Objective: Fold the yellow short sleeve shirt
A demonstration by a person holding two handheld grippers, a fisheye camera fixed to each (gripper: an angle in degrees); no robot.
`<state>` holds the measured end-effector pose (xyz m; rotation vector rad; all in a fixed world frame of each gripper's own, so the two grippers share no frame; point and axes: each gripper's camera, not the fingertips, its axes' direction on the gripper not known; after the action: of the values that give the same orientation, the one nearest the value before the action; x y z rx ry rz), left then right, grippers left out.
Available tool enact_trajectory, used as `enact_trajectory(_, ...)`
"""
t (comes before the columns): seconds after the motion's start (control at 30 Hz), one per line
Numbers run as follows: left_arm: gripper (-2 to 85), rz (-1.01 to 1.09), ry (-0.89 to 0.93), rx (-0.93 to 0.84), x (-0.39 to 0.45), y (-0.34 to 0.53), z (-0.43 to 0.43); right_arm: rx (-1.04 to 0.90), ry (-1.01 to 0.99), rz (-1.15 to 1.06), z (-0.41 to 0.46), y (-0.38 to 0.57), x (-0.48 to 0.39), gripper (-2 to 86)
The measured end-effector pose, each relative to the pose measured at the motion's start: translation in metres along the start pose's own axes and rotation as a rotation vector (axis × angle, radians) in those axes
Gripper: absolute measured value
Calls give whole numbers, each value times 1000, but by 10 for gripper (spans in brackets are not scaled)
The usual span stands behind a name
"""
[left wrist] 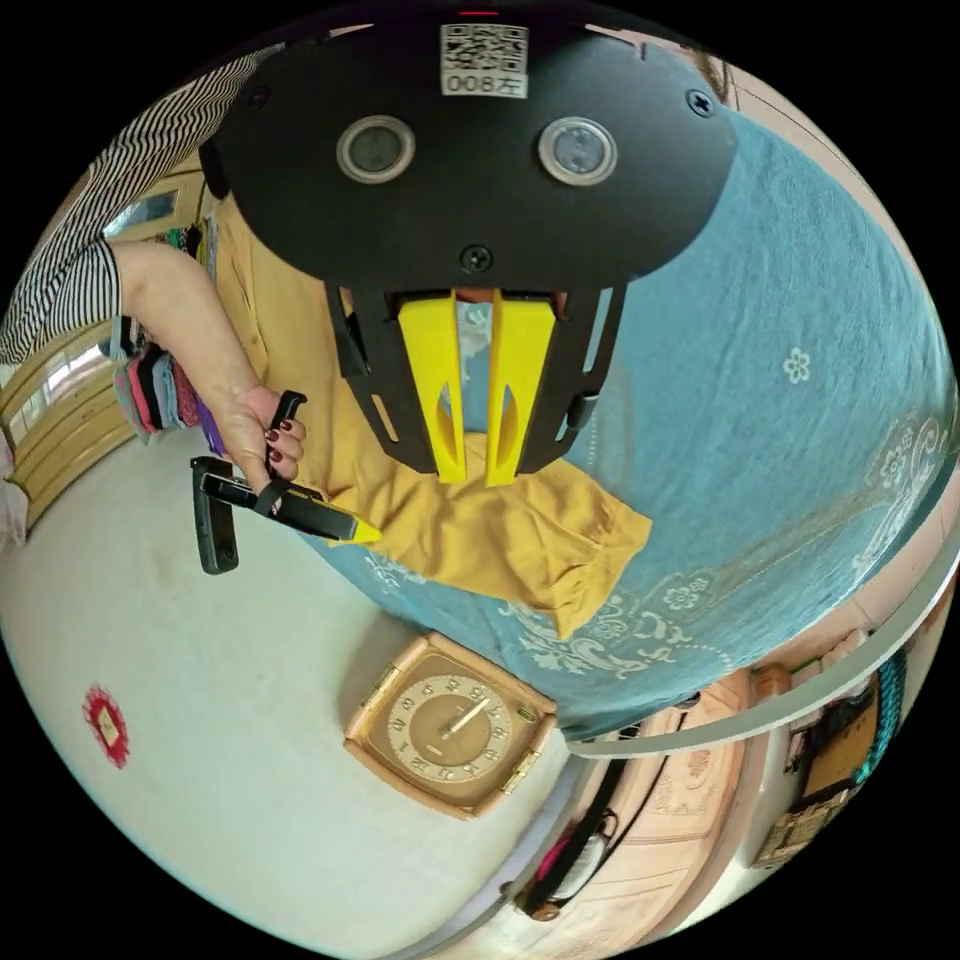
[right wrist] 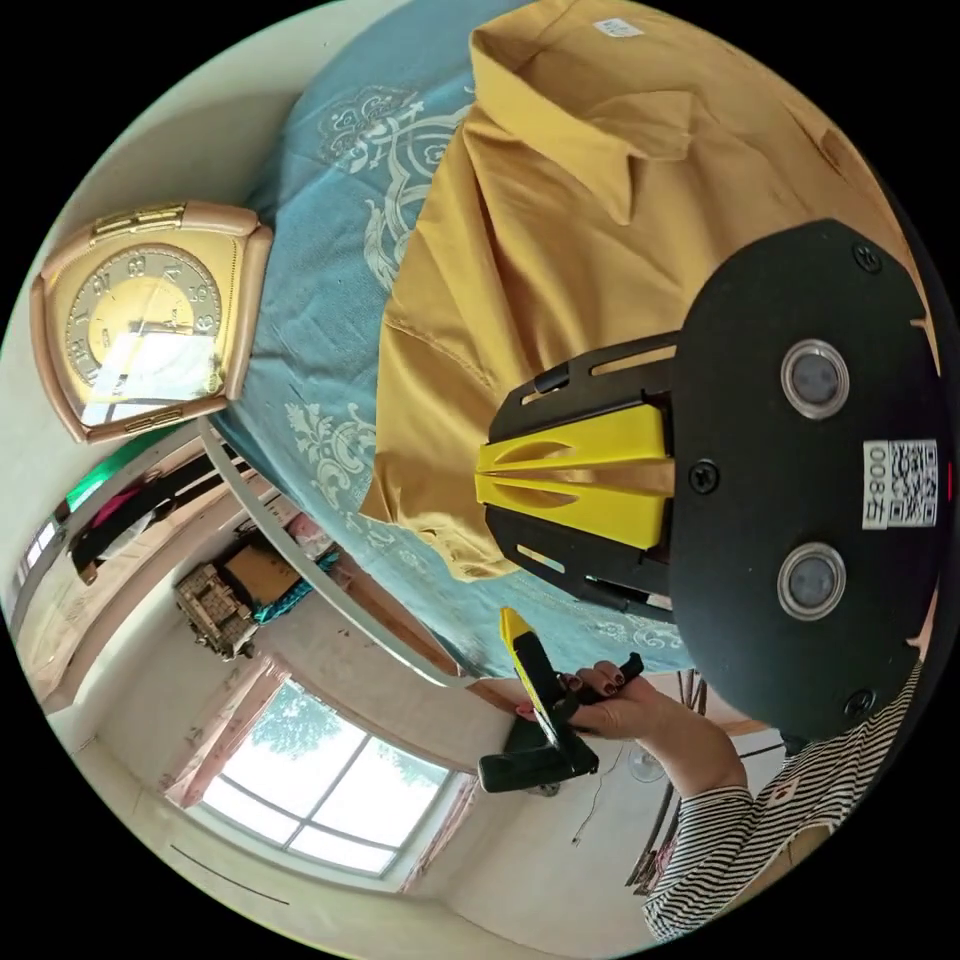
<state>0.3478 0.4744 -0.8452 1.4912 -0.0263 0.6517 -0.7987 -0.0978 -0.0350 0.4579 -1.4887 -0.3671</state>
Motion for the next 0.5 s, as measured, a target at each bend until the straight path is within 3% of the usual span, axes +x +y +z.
enact_trajectory(0.13, 36, 173, 208, -104, 60, 17, 55, 143, 19, 41, -131, 70, 1, 3)
enact_trajectory(0.23, 37, 373, 389, -208, 132, 31, 110, 241, 177, 174, -252, 153, 20, 5)
enact_trajectory(0.3, 40, 496, 458, -300, 194, 43, 160, 288, 353, 352, -345, 227, 41, 9)
enact_trajectory(0.5, 62, 729, 605, -437, 356, 76, 287, 319, 827, 744, -518, 362, 72, 25)
